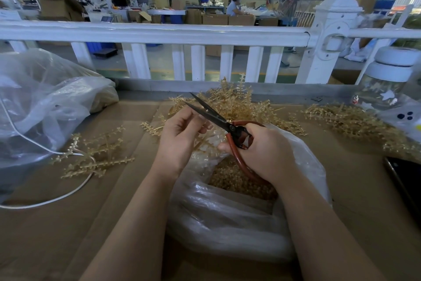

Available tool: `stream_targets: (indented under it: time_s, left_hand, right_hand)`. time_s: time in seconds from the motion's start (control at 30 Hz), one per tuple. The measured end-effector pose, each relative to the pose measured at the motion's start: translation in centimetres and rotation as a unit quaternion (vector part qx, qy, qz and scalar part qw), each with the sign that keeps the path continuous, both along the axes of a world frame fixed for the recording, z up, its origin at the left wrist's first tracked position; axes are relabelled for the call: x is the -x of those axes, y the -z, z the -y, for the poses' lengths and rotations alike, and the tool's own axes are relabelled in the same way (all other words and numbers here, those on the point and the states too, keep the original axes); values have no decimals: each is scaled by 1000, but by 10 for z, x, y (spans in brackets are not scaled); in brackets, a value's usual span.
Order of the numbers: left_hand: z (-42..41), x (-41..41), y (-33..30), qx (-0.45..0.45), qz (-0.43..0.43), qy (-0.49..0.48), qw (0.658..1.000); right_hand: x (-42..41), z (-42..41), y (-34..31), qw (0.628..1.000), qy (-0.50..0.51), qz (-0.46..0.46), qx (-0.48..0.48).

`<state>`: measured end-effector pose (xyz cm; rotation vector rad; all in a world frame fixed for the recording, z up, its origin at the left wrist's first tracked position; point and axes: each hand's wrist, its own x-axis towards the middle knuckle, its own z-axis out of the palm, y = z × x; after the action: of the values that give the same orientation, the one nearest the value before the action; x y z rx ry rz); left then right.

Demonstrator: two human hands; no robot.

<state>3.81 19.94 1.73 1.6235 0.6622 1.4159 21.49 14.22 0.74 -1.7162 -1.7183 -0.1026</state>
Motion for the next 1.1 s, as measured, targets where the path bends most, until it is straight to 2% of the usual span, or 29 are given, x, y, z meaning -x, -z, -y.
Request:
stream_targets:
  time_s: [0.63, 1.1]
  left_hand:
    - [0, 3, 1, 12, -19, 45, 999]
    - [4, 0, -1, 25, -17, 34, 999]
  right_hand:
    - [1, 1, -2, 1000, -6, 5, -12]
    - [1, 0, 0, 1000, -8, -13, 22]
